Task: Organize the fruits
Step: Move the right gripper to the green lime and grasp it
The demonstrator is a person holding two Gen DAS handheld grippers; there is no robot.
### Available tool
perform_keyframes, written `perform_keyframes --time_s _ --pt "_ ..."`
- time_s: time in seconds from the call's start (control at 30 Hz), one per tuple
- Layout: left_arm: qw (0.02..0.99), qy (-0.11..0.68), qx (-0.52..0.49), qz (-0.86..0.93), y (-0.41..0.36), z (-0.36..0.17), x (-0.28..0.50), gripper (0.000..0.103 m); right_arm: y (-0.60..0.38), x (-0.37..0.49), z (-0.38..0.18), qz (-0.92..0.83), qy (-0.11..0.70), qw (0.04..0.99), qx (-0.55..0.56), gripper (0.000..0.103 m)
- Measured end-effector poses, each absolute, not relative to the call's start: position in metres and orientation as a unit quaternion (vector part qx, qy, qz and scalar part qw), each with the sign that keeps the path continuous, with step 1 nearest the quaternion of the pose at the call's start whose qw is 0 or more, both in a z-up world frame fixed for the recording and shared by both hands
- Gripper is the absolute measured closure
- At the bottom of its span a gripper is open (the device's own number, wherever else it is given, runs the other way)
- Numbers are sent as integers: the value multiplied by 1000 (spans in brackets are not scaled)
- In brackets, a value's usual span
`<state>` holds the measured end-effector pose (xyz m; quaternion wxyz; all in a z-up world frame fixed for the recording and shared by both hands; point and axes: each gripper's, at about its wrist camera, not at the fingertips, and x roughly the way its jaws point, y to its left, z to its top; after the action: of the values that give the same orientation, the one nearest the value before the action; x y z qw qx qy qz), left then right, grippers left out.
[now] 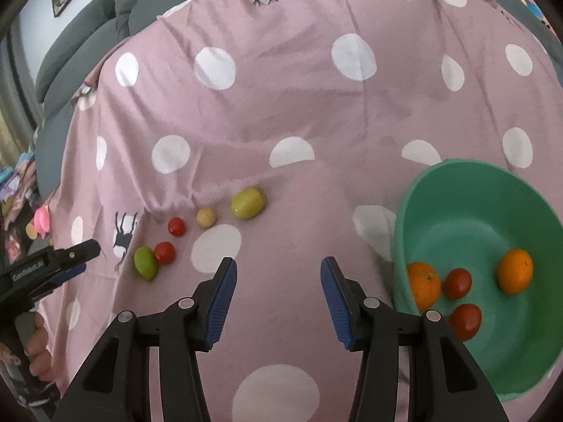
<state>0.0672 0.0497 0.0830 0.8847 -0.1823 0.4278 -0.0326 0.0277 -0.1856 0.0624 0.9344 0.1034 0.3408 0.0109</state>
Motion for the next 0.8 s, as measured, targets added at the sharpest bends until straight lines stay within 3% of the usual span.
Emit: perform_keyframes --time_s 0.13,0.43,0.8 --pt "870 455 -183 -55 41 74 78 69 -184 29 59 16 348 931 108 53" --pt "833 502 -227 -43 39 52 108 71 -185 29 59 18 352 930 110 53" --pt "840 506 -198 -4 25 42 126 72 -191 28 59 13 352 929 118 53"
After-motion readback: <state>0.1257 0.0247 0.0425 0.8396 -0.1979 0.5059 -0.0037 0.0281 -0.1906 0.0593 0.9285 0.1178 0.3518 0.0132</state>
